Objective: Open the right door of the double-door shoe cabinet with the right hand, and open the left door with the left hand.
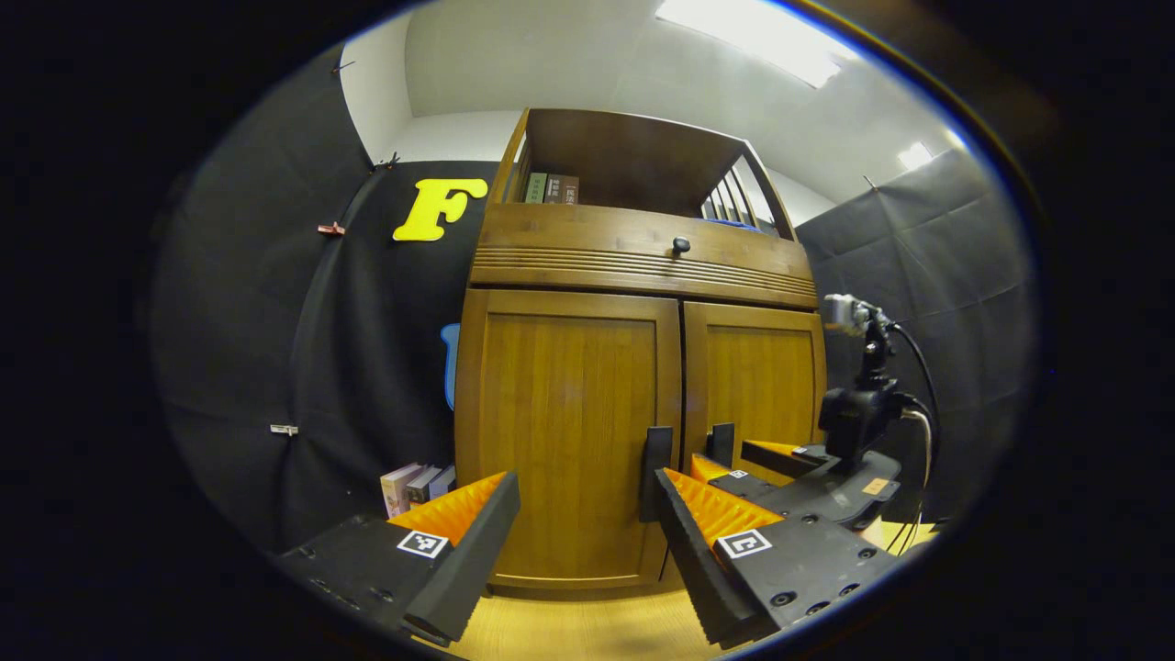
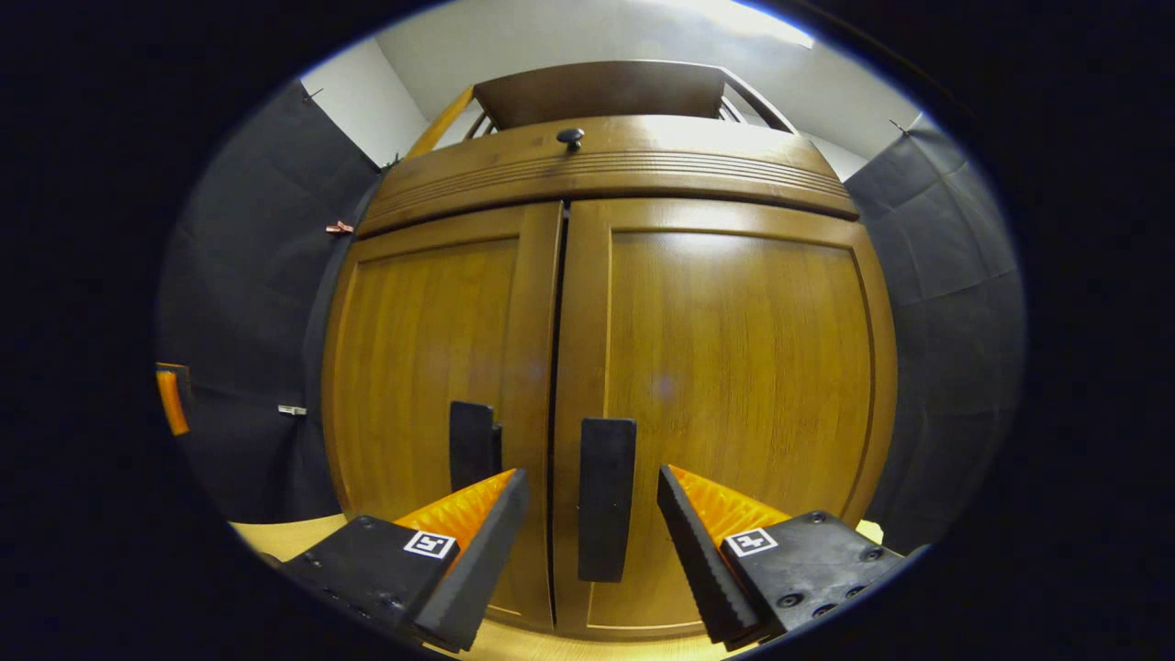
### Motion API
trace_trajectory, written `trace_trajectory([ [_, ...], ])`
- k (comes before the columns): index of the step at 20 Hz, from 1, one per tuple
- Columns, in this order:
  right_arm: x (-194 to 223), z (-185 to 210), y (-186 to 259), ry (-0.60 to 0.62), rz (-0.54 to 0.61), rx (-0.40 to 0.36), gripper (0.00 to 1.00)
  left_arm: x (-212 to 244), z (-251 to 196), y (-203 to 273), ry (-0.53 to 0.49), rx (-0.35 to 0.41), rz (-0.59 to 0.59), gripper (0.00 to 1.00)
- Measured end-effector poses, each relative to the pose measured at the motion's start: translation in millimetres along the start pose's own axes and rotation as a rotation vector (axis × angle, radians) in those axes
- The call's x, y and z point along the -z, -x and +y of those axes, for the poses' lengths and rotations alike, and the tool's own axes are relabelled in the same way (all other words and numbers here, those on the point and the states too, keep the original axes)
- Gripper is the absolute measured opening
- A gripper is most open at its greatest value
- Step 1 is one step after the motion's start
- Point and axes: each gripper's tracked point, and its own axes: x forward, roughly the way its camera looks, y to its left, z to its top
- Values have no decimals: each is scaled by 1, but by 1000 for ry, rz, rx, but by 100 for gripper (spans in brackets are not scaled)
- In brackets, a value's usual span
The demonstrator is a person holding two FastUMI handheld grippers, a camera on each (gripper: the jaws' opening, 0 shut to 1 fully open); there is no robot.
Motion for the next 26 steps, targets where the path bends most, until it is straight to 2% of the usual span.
trace_trajectory([
  [1, 4, -3, -5, -7, 11, 13, 90, 1, 2, 0, -2, -2, 1, 91],
  [3, 11, -6, -11, -23, 20, 26, 89, 3, 3, -1, -3, -4, 8, 91],
  [4, 13, -8, -14, -20, 17, 36, 82, 3, 5, 0, -5, -9, 11, 91],
  [5, 12, -9, -15, -8, 10, 40, 80, 4, 8, 0, -6, -15, 12, 91],
  [6, 14, -13, -18, 9, 12, 61, 73, 3, 8, 0, -6, -17, 11, 95],
  [7, 18, -8, -23, 6, 11, 41, 63, 4, 9, 1, -5, -18, 10, 91],
  [8, 20, -6, -21, 0, 22, 44, 53, 3, 9, 1, -6, -21, 8, 94],
  [10, 21, -6, -23, 19, 14, 51, 32, 2, 9, 2, -6, -23, 8, 94],
  [11, 19, -5, -18, 29, 12, 44, 36, 4, 8, 2, -5, -21, 10, 94],
  [12, 20, -5, -20, 32, 15, 36, 31, 4, 7, 2, -3, -17, 15, 94],
  [13, 20, -6, -16, 25, 19, 27, 30, 5, 6, 3, 0, -16, 17, 94],
  [14, 20, -6, -18, 24, 18, 16, 19, 5, 6, 3, 0, -15, 20, 94],
  [16, 16, -5, -10, 7, 23, -6, 19, 6, 7, 4, -3, -19, 24, 90],
  [18, 11, -3, -2, -1, 27, -33, 19, 5, 3, 5, -2, -15, 24, 93],
  [26, 5, -10, 54, -35, 39, -111, 19, 2, -17, 10, 20, 18, 20, 91],
])
